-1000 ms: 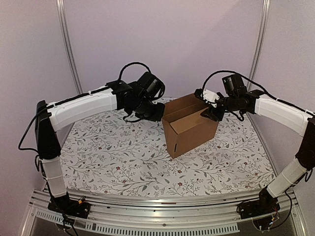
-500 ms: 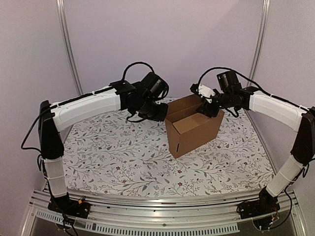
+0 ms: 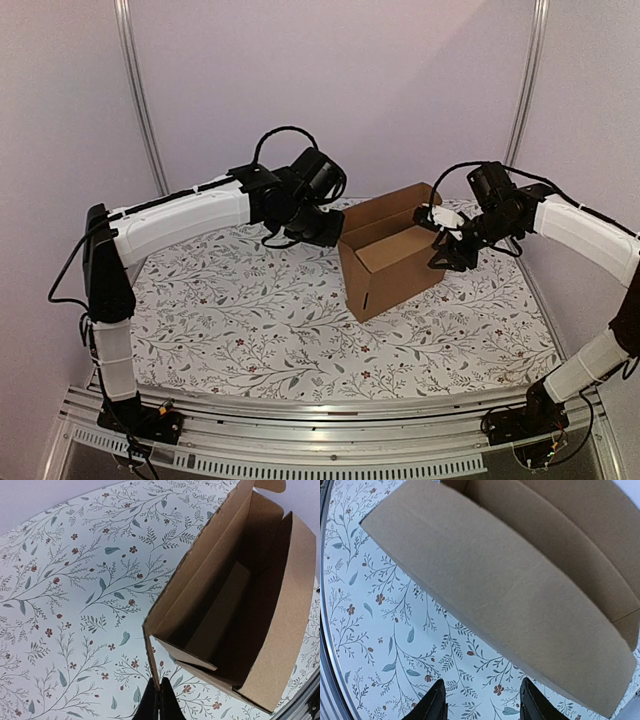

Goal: Fold the paper box

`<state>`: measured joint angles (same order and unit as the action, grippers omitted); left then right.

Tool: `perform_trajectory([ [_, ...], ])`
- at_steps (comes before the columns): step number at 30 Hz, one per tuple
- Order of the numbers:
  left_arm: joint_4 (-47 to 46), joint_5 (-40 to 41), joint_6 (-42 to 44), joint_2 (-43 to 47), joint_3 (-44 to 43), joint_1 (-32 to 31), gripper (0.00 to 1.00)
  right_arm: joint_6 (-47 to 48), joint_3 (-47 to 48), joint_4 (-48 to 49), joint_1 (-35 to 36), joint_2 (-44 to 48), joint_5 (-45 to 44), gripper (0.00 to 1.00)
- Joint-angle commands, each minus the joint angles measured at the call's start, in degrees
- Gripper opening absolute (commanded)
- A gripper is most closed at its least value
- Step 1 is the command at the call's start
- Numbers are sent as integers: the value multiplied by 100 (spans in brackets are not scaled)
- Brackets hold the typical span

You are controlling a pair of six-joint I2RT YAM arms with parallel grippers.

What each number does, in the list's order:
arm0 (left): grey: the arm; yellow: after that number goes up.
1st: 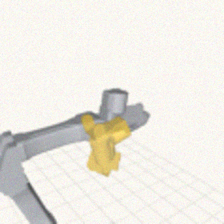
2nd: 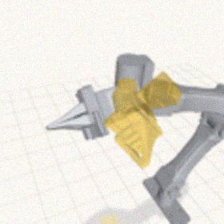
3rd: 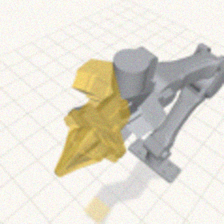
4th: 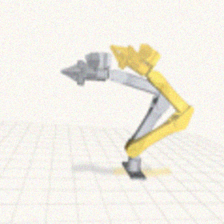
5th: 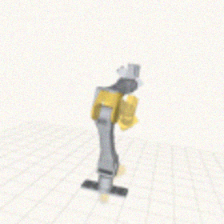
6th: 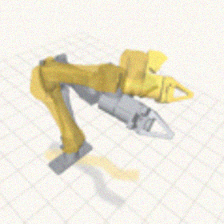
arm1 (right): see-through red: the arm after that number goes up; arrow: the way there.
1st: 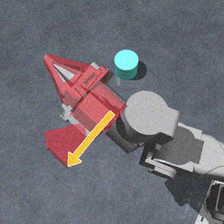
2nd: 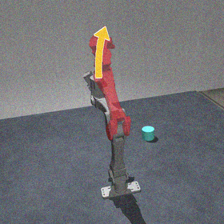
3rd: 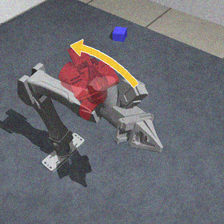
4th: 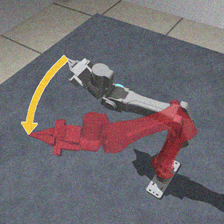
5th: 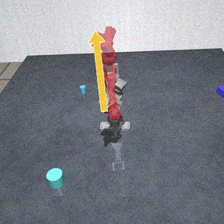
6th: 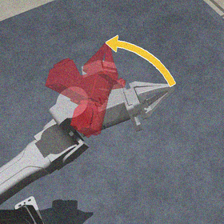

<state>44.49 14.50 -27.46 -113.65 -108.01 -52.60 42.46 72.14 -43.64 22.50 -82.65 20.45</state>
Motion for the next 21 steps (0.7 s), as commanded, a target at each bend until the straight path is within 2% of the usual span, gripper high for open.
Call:
perform_trajectory([
  [1,35,-37,73,-139,-245,-49,1,309,-214,-52,11,-445,198,48],
  [9,42,-268,39,-611,-736,-57,1,-588,817,1259,572,-1517,54,45],
  [15,60,-390,22,-835,-1028,-66,1,-1003,1579,1415,698,-2192,89,45],
  [21,73,-390,-7,-858,-1070,-66,1,-1160,1612,1506,697,-2472,126,45],
])
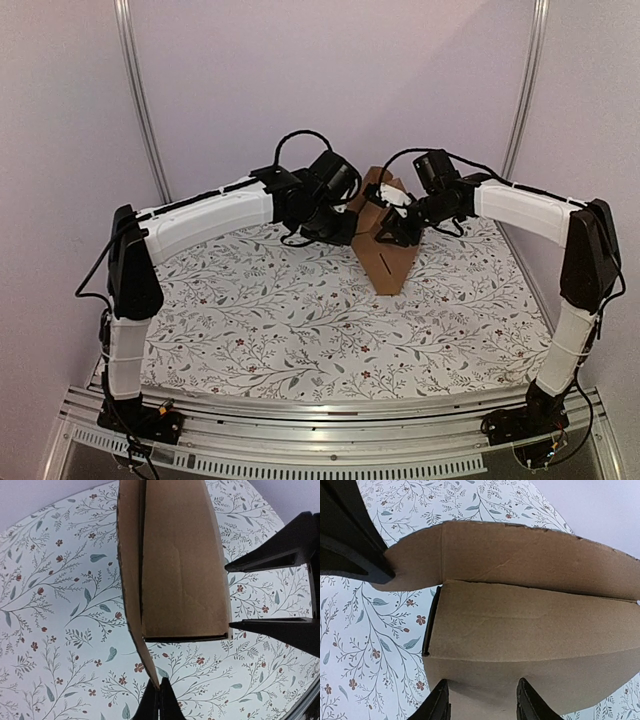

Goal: Fold the paper box

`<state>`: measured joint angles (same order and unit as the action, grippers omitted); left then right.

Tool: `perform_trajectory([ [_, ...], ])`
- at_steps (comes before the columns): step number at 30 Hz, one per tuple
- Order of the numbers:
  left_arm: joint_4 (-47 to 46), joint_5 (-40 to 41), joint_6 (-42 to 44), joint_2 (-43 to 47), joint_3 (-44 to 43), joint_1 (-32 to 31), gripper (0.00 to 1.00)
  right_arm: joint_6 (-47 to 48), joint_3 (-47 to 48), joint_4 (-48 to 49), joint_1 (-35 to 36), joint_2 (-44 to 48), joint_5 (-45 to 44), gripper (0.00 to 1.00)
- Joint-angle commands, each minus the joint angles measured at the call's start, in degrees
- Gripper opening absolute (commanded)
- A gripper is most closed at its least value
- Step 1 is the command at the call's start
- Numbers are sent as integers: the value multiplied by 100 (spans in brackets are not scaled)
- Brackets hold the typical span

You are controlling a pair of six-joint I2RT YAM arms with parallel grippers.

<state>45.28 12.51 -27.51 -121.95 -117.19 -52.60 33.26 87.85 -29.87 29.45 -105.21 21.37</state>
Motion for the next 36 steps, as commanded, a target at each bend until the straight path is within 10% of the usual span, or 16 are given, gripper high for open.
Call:
perform_trajectory([
  [1,3,-184,-17,-27,-147,-66,1,-238,35,127,2,-219,34,45],
  [15,-1272,-1104,-1241,2005,3401,-221,33,500,148,-1227,-74,-91,402,48],
  [26,-2574,-945,3495,2327,4917,-680,47,650,1635,-2156,-835,-815,582,53],
  [31,-5012,-1087,4361,2000,5785,-567,49,120,2864,-2458,-1029,-1878,845,55],
  [36,-5450,-1461,4521,1213,5449,-238,50,-293,3897,-2539,-829,-2855,1276,56],
])
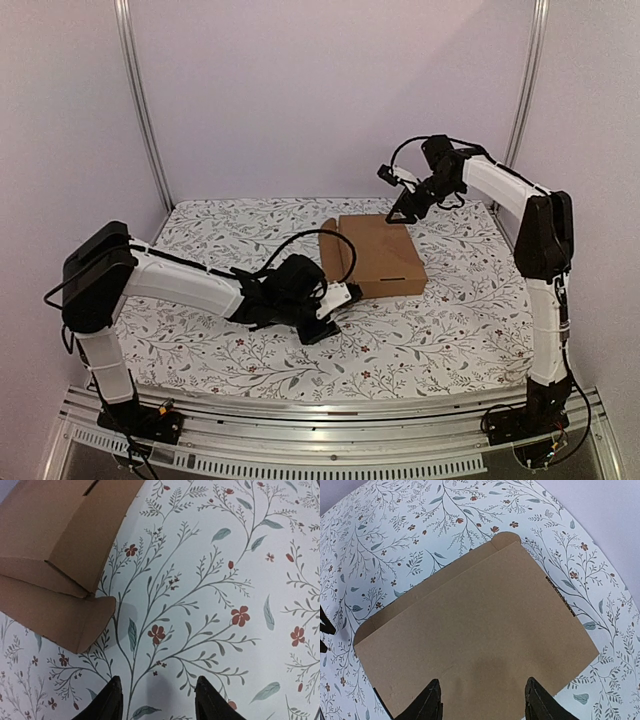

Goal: Fold the paper box

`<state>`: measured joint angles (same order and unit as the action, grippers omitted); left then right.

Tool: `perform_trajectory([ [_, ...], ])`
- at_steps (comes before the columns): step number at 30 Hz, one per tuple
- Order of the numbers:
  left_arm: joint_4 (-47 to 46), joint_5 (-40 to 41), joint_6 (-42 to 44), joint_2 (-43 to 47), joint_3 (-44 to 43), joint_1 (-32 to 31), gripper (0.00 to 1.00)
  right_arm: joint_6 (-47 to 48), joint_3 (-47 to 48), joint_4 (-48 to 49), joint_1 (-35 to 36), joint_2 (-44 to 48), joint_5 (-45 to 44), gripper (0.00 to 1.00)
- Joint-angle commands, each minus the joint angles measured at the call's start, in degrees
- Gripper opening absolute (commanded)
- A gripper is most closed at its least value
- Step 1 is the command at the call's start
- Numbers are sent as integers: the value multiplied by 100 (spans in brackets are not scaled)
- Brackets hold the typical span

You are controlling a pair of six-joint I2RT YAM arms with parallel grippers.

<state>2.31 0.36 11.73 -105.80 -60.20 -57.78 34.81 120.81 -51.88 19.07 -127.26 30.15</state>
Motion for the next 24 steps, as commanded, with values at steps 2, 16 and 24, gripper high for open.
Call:
perform_trajectory([
  [2,-1380,-259,652,-595,-272,378,50,-440,787,-316,354,-920,347,57],
  [16,-1810,-419,45,796,1449,344,51,1930,199,-2144,1472,-1558,-176,53],
  [24,-2171,22,75,1093,2137,-662,52,1846,-817,-2562,1746,-828,309,52],
])
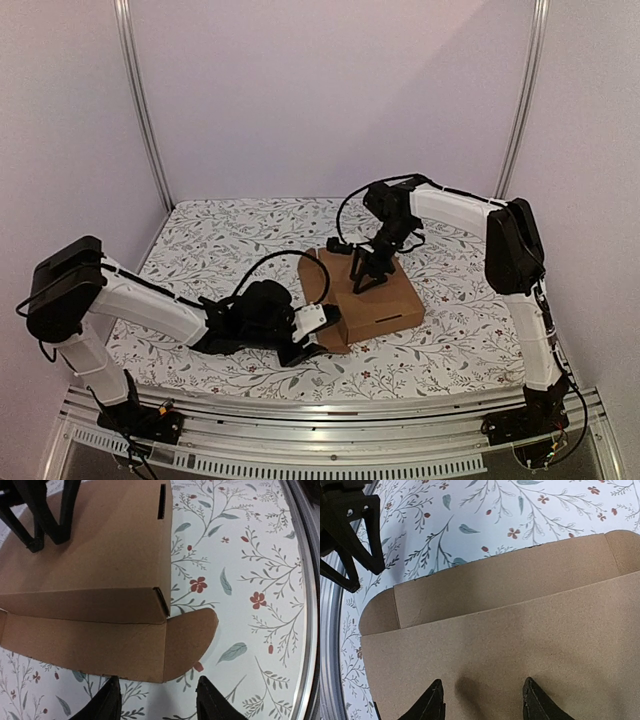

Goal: Fold the paper box

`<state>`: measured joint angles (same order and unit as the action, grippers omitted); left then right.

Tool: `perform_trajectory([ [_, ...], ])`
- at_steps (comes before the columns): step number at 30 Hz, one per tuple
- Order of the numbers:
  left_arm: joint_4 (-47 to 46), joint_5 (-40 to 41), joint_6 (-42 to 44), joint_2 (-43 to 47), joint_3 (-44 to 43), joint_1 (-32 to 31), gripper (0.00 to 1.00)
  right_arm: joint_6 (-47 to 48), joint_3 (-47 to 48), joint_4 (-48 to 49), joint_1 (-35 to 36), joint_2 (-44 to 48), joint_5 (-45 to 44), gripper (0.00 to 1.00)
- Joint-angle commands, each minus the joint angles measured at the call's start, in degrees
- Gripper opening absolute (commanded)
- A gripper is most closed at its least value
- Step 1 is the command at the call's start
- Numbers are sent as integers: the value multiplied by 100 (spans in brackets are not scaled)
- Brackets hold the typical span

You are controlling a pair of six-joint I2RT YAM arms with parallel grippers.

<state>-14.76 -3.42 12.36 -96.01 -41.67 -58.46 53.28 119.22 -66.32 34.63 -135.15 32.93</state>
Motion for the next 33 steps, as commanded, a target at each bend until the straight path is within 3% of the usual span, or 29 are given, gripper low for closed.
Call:
perform_trajectory([
  [1,-535,658,46,46,298,-726,52,-28,-752,-1082,220,41,53,52],
  [5,-924,1193,242,-421,281,-973,52,-165,-905,-953,283,92,64,52],
  [10,-1042,1205,447,-826,239,-983,47,-233,-909,-978,283,-2,93,52],
  [19,-1342,1353,49,-627,508,-1128,32,-305,-900,-956,282,-10,152,52],
  [24,-980,1785,390,-410,532,-1530,45,-300,-900,-1026,282,-28,206,52],
  [27,-985,2188,608,-552,503,-1581,45,-305,-885,-1010,283,-35,240,51],
  [31,-981,2298,848,-978,287,-1577,37,-375,-844,-995,284,-70,258,51],
  [33,-1036,2269,822,-1111,248,-1581,28,-378,-839,-1018,281,-90,244,51],
])
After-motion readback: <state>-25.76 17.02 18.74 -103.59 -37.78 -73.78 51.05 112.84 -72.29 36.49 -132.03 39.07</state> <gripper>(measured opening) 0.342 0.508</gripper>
